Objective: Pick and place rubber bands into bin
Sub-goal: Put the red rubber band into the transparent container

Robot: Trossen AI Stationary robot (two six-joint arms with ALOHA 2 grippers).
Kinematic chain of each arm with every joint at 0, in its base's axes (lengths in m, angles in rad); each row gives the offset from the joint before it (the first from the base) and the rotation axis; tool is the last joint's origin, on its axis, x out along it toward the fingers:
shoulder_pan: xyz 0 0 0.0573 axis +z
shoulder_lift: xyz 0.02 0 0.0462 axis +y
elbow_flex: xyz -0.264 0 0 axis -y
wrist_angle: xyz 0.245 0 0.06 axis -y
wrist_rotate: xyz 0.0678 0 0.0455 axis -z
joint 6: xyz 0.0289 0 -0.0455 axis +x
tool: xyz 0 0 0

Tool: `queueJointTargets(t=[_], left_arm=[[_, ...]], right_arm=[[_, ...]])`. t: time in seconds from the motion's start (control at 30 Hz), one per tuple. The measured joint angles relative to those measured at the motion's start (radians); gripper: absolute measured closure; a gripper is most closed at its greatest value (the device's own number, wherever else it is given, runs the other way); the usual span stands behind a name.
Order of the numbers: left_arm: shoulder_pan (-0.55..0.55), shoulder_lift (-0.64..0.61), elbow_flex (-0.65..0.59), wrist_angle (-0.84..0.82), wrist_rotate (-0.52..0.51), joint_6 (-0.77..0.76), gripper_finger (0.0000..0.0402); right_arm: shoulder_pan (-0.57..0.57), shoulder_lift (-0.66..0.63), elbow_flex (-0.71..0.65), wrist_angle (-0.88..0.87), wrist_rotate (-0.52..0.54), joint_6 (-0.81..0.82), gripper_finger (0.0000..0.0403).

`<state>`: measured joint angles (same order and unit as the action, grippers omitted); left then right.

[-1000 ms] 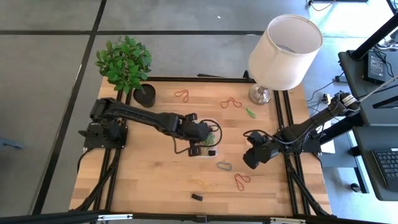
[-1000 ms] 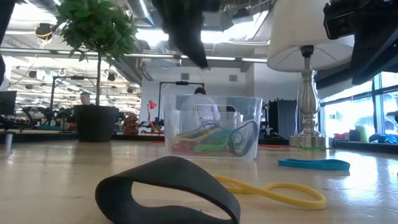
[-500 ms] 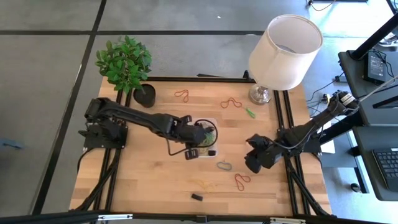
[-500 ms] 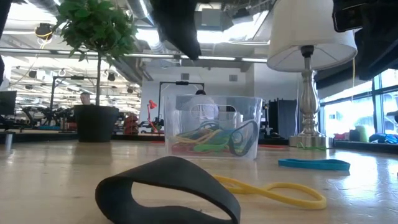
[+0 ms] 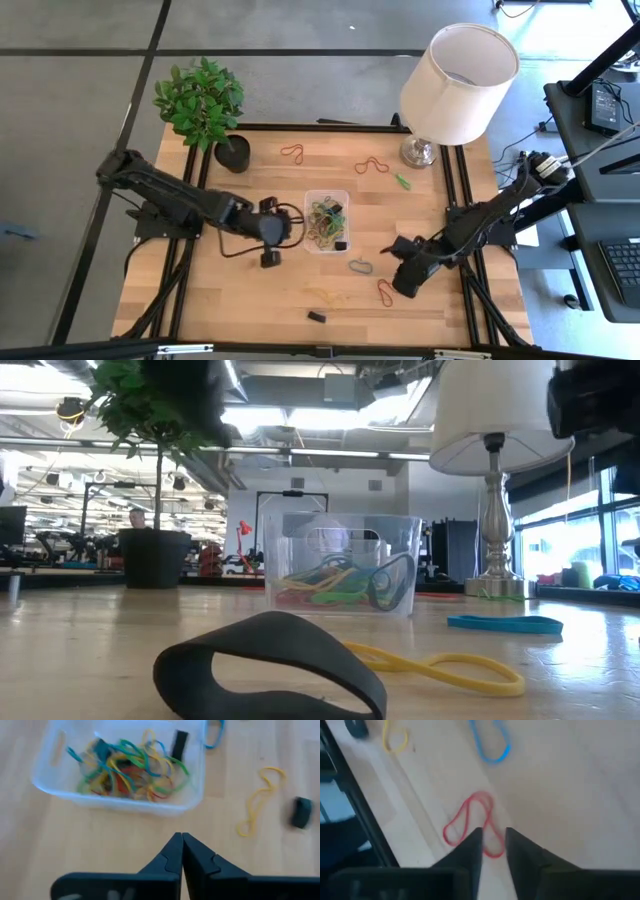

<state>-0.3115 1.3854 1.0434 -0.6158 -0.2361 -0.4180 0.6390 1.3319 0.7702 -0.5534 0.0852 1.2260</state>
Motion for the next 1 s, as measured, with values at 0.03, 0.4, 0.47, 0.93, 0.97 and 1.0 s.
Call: queueJointTargets(t=[0.03, 0.4, 0.47, 0.93, 0.97, 1.0], left_arm=[[-0.004, -0.028, -0.050, 0.043, 0.015, -0.012, 0.0399], [-0.043, -0.286, -0.404, 0.201, 0.120, -0.077, 0.0399], [-0.052, -0.327, -0.436, 0.202, 0.128, -0.076, 0.0399], [-0.072, -0.441, -0.498, 0.200, 0.188, 0.019, 0.0399], [-0.074, -0.441, -0.498, 0.198, 0.188, 0.020, 0.0399], [-0.074, -0.440, -0.498, 0.196, 0.188, 0.020, 0.0399]], right_arm=[[0.007, 0.024, 0.007, 0.010, -0.006, 0.002, 0.0337], [0.043, 0.320, 0.324, -0.234, -0.028, -0.001, 0.0398], [0.042, 0.372, 0.359, -0.262, -0.027, -0.004, 0.0389], [0.000, 0.559, 0.373, -0.227, -0.028, -0.005, 0.0287], [-0.004, 0.567, 0.370, -0.229, -0.029, -0.004, 0.0287], [-0.007, 0.575, 0.366, -0.227, -0.029, -0.004, 0.0291]])
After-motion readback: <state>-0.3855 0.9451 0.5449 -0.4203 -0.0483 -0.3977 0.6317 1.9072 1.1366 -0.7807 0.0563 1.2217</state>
